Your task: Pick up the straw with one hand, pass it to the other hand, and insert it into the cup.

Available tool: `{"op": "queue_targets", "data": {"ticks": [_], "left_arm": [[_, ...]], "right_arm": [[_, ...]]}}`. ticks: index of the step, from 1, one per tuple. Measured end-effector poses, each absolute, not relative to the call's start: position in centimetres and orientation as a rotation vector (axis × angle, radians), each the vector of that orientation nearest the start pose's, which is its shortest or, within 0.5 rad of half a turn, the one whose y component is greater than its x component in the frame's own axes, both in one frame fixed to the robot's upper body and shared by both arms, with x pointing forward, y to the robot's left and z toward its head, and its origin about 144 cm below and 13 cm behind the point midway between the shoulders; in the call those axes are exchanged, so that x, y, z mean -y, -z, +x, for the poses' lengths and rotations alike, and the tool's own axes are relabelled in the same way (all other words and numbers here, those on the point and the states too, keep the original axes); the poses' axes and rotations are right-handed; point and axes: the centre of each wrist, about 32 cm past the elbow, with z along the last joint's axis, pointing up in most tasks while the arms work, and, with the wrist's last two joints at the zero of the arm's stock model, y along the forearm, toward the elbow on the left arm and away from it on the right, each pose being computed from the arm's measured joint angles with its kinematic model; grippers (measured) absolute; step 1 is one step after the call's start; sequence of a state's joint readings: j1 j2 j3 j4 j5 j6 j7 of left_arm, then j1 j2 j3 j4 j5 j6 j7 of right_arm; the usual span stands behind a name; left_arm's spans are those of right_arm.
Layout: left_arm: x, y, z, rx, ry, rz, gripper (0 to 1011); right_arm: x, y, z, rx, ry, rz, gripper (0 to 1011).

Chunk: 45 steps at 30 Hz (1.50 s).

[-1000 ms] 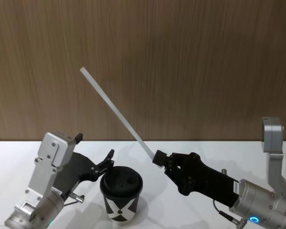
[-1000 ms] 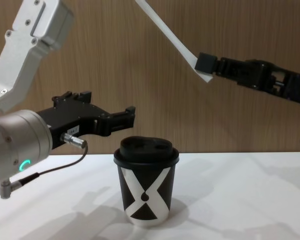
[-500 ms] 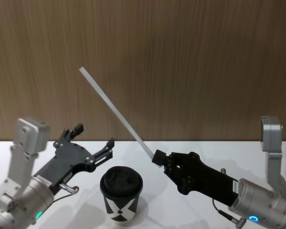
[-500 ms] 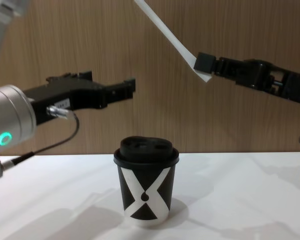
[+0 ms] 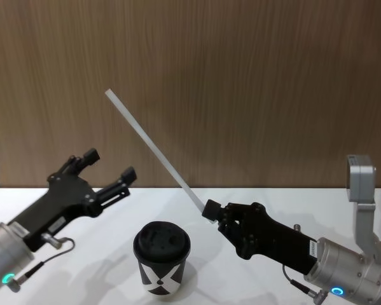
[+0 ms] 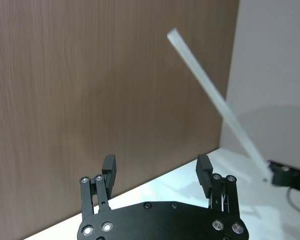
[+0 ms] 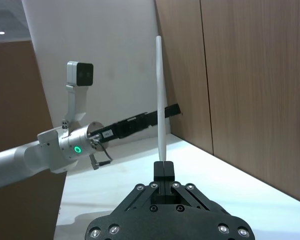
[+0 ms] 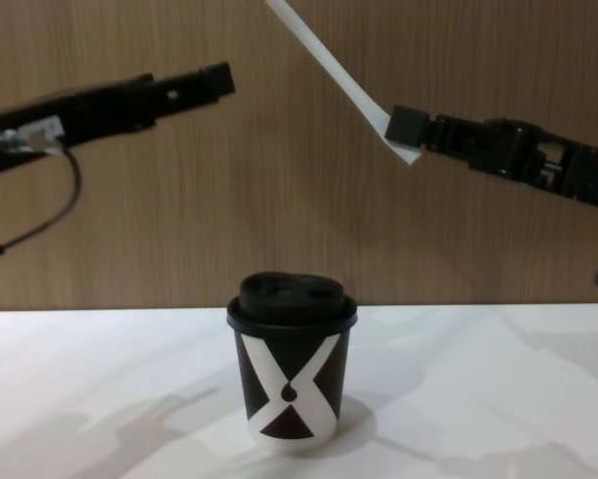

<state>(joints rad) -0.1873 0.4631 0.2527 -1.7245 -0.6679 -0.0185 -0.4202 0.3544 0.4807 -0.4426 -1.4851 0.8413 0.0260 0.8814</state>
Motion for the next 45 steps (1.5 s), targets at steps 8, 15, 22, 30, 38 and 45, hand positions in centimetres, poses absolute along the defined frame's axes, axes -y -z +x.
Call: {"op": "queue_targets", "data": {"ticks": [8, 15, 22, 30, 38, 45], "left_arm": [[-28.4, -125.2, 48.8, 0.012, -0.748, -0.362, 1000], [-29.0, -125.3, 48.7, -0.024, -0.696, -0.42, 1000], [-29.2, -125.1, 48.9, -0.066, -0.65, -0.482, 1000], [-28.8, -124.7, 49.3, -0.111, -0.593, -0.551, 1000], [-27.8, -124.3, 50.0, -0.151, -0.537, -0.593, 999], [-27.0, -124.0, 50.6, -0.176, -0.504, -0.608, 1000]], "right_arm": [[25.4, -121.2, 53.1, -0.107, 0.33, 0.25, 0], [25.4, -121.2, 53.1, -0.107, 0.33, 0.25, 0], [25.4, -121.2, 53.1, -0.107, 0.331, 0.25, 0], [25.4, -121.2, 53.1, -0.107, 0.331, 0.25, 0], [25.4, -121.2, 53.1, -0.107, 0.331, 0.25, 0], [25.4, -121.2, 53.1, -0.107, 0.331, 0.25, 0]]}}
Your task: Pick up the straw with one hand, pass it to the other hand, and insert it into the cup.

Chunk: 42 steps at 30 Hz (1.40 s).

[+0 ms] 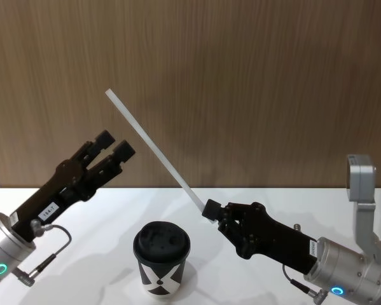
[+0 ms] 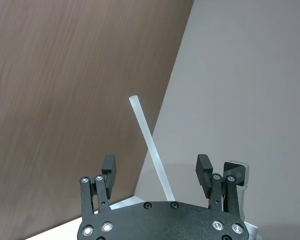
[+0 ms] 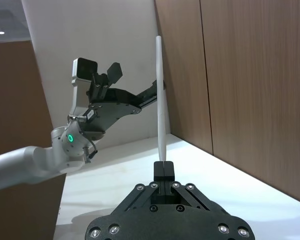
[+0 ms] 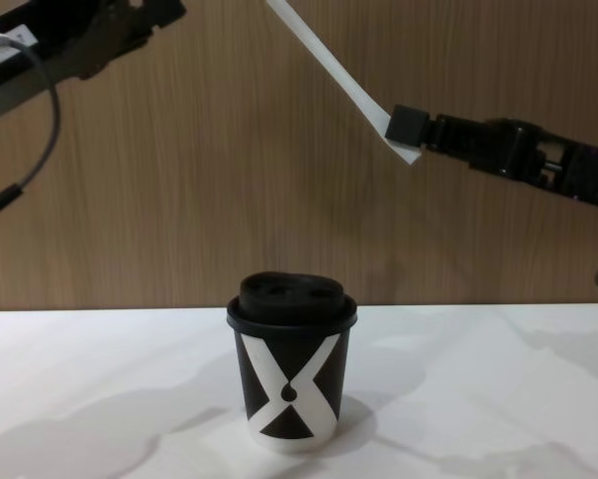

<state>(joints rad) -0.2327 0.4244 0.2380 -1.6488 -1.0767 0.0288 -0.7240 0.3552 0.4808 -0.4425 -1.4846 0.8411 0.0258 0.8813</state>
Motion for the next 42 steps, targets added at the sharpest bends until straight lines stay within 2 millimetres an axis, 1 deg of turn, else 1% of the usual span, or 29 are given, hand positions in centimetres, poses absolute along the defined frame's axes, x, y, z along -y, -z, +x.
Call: {"op": "queue_targets", "data": {"ticks": [19, 39, 40, 41, 42], "left_arm": [[-24.6, -123.7, 52.2, -0.221, -0.459, -0.611, 1000], [-23.0, -123.5, 53.1, -0.238, -0.429, -0.62, 999], [-23.0, -123.5, 53.1, -0.238, -0.429, -0.62, 994], [-22.9, -123.5, 53.1, -0.237, -0.428, -0.622, 961], [-22.8, -123.5, 53.1, -0.237, -0.427, -0.623, 949]], "right_arm": [[25.4, -121.2, 53.1, -0.107, 0.331, 0.25, 0], [25.4, -121.2, 53.1, -0.107, 0.331, 0.25, 0], [25.4, -121.2, 53.1, -0.107, 0.331, 0.25, 0], [25.4, -121.2, 53.1, -0.107, 0.331, 0.25, 0], [25.4, -121.2, 53.1, -0.107, 0.331, 0.25, 0]]}}
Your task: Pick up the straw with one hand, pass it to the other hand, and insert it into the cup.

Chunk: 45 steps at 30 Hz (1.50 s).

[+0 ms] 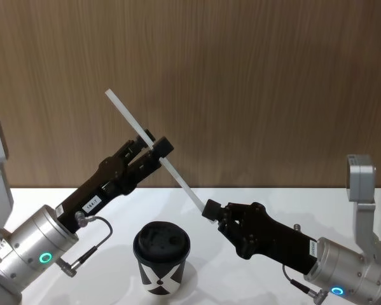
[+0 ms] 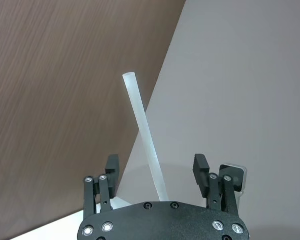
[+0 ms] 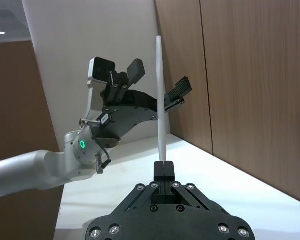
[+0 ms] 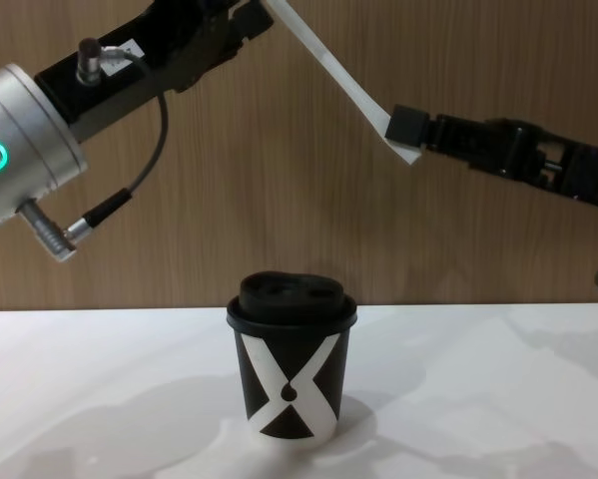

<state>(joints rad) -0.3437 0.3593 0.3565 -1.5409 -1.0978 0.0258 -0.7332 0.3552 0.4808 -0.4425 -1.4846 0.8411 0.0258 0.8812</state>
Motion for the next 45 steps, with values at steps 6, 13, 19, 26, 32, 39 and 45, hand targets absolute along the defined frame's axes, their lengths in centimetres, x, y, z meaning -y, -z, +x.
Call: {"op": "queue_targets", "data": {"ticks": [6, 13, 19, 26, 32, 39, 45], "left_arm": [[-22.52, -123.47, 53.26, -0.234, -0.424, -0.628, 815], [-22.24, -123.49, 53.3, -0.231, -0.422, -0.632, 597], [-22.1, -123.53, 53.32, -0.229, -0.424, -0.631, 390], [-22.0, -123.66, 53.25, -0.223, -0.428, -0.631, 170], [-21.93, -123.75, 53.17, -0.217, -0.435, -0.63, 68], [-21.88, -123.83, 53.11, -0.21, -0.447, -0.624, 23], [-21.88, -123.92, 53.14, -0.2, -0.455, -0.616, 7]], "right_arm": [[25.43, -121.17, 53.09, -0.107, 0.331, 0.25, 0], [25.43, -121.17, 53.08, -0.107, 0.331, 0.25, 0], [25.43, -121.17, 53.08, -0.107, 0.331, 0.25, 0], [25.43, -121.17, 53.08, -0.107, 0.331, 0.25, 0], [25.43, -121.17, 53.09, -0.107, 0.331, 0.25, 0], [25.43, -121.17, 53.09, -0.107, 0.331, 0.25, 0], [25.43, -121.17, 53.09, -0.107, 0.33, 0.25, 0]]}}
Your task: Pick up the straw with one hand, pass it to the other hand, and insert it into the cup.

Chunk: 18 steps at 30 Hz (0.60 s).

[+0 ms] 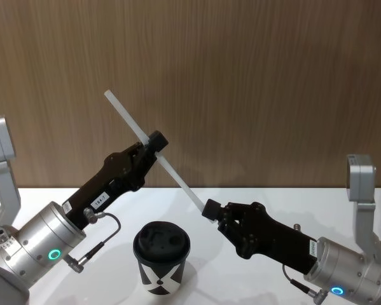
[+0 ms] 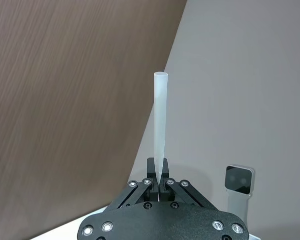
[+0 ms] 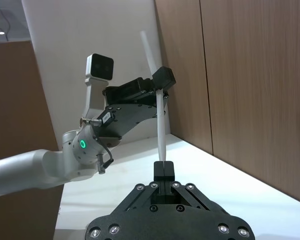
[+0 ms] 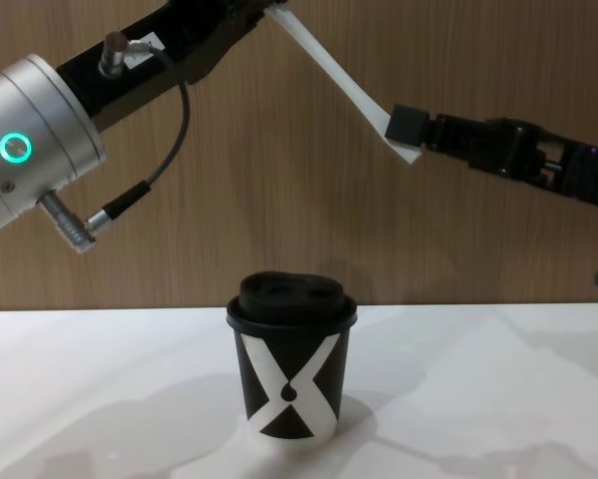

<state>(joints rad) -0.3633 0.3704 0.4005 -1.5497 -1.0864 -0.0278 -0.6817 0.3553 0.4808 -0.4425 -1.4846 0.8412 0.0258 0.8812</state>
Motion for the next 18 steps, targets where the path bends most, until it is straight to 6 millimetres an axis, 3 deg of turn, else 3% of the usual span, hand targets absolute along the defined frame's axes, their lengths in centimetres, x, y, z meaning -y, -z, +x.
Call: {"op": "queue_targets", "data": {"ticks": [6, 18], "left_arm": [[-21.87, -124.02, 53.22, -0.193, -0.46, -0.611, 7], [-21.99, -124.06, 53.27, -0.184, -0.47, -0.601, 6]], "right_arm": [[25.43, -121.17, 53.09, -0.107, 0.331, 0.25, 96], [25.43, -121.17, 53.09, -0.107, 0.33, 0.25, 475]]}}
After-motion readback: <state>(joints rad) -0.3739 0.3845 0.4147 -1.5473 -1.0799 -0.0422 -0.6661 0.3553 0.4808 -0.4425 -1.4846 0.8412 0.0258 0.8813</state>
